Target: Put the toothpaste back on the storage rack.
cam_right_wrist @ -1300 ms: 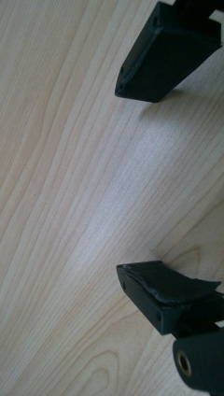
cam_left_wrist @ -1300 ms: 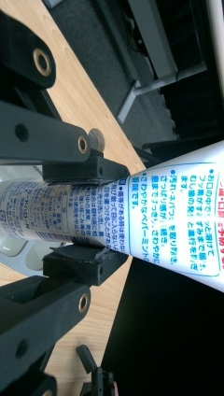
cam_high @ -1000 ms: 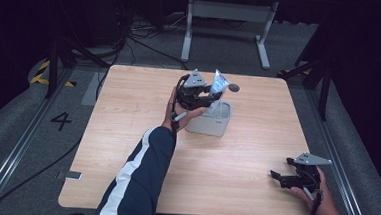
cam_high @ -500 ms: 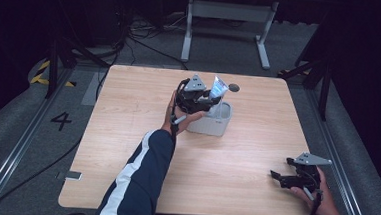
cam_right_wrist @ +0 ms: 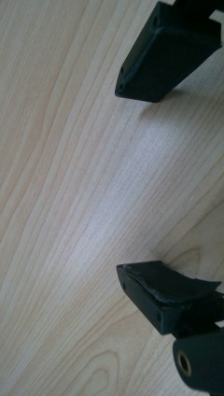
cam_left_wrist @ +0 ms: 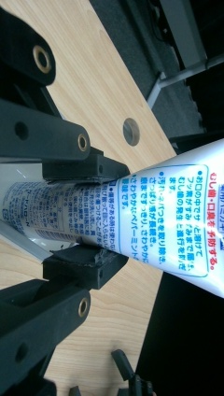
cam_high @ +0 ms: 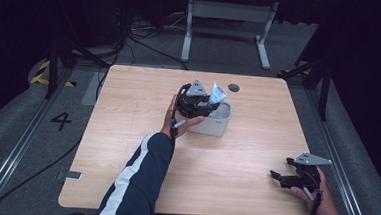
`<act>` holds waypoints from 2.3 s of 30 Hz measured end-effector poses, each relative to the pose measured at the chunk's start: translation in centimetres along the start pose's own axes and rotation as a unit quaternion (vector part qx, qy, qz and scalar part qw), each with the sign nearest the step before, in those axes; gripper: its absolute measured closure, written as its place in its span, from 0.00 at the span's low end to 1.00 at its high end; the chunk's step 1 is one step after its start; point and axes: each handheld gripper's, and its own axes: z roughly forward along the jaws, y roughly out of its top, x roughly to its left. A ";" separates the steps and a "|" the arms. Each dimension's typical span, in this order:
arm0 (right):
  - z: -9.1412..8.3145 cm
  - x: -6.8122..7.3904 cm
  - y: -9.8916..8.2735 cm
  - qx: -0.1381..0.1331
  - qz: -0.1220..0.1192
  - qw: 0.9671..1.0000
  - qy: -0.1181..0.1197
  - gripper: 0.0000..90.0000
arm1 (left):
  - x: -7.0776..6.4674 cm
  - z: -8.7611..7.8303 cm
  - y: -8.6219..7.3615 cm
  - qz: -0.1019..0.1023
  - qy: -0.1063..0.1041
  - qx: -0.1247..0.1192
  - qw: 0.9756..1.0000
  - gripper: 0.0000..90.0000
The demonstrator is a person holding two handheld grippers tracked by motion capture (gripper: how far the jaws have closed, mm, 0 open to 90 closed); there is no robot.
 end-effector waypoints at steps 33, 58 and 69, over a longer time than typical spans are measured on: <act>0.0 0.0 0.0 0.000 0.000 1.000 0.000 0.14 | 0.1 -1.6 0.3 -0.003 -0.003 -0.014 1.000 0.72; 0.0 0.0 0.0 0.000 0.001 1.000 0.000 0.14 | 0.0 -3.4 -0.2 0.019 0.019 0.001 1.000 0.67; 0.0 0.0 0.0 0.000 0.000 1.000 0.000 0.14 | -0.1 -4.9 -0.9 0.042 0.030 0.025 0.998 0.66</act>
